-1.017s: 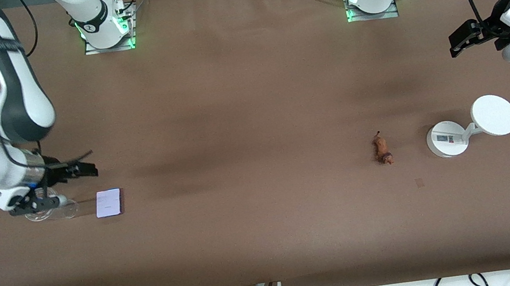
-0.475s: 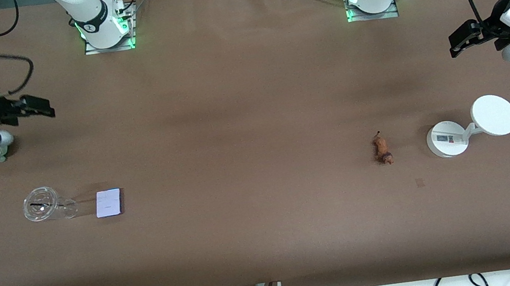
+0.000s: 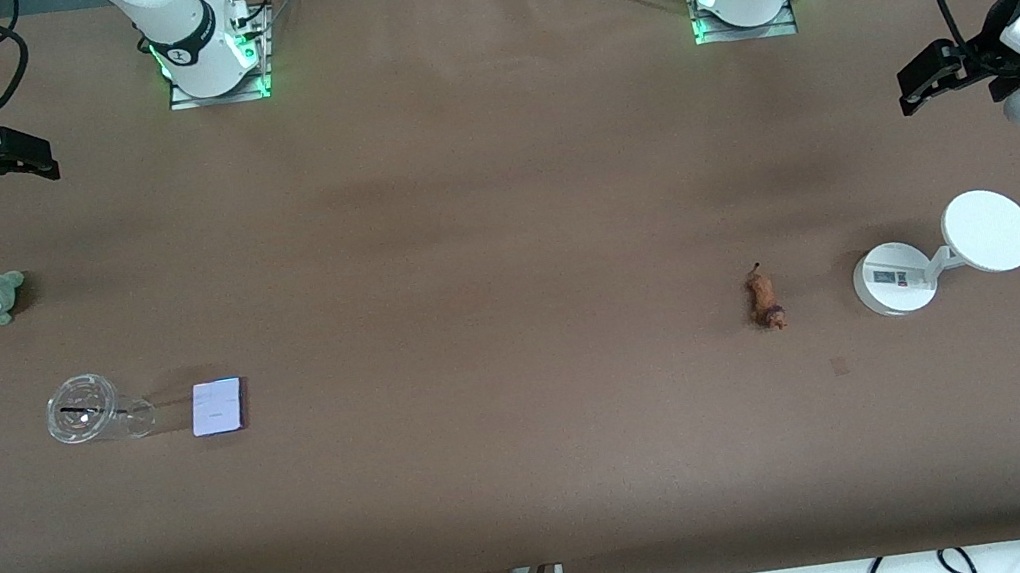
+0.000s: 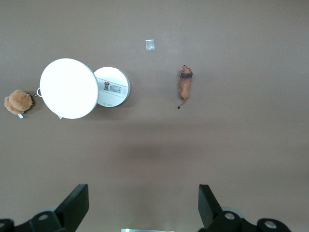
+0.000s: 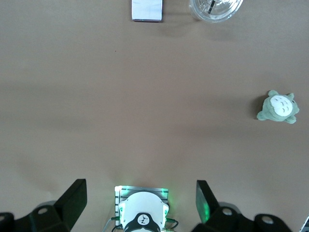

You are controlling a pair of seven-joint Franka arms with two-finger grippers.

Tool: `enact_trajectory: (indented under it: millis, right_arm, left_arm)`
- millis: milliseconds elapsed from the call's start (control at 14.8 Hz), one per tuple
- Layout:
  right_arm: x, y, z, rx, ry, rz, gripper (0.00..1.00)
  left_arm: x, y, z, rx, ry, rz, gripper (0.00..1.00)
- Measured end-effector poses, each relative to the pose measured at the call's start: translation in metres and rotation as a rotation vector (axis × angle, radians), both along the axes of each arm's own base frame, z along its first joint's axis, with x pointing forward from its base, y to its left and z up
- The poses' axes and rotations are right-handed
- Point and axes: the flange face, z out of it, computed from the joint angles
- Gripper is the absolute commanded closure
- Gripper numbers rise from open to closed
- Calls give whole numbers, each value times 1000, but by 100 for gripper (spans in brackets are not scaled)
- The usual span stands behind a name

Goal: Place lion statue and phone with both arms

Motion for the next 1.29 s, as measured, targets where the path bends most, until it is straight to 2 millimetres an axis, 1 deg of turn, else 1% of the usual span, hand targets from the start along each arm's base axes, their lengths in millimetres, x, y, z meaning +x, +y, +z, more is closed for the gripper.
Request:
enact_trajectory:
  millis: [339, 610, 1288]
  right_arm:
    - [10, -8, -3, -6, -45, -19, 0]
    - [17, -6, -4, -7, -52, -15, 0]
    - [18, -6, -3, -7, -53, -15, 0]
  left_arm:
    - [0, 0, 0, 0, 0, 0, 0]
    - [0, 0, 0, 0, 0, 0, 0]
    - [0, 1, -2, 1, 4, 2, 0]
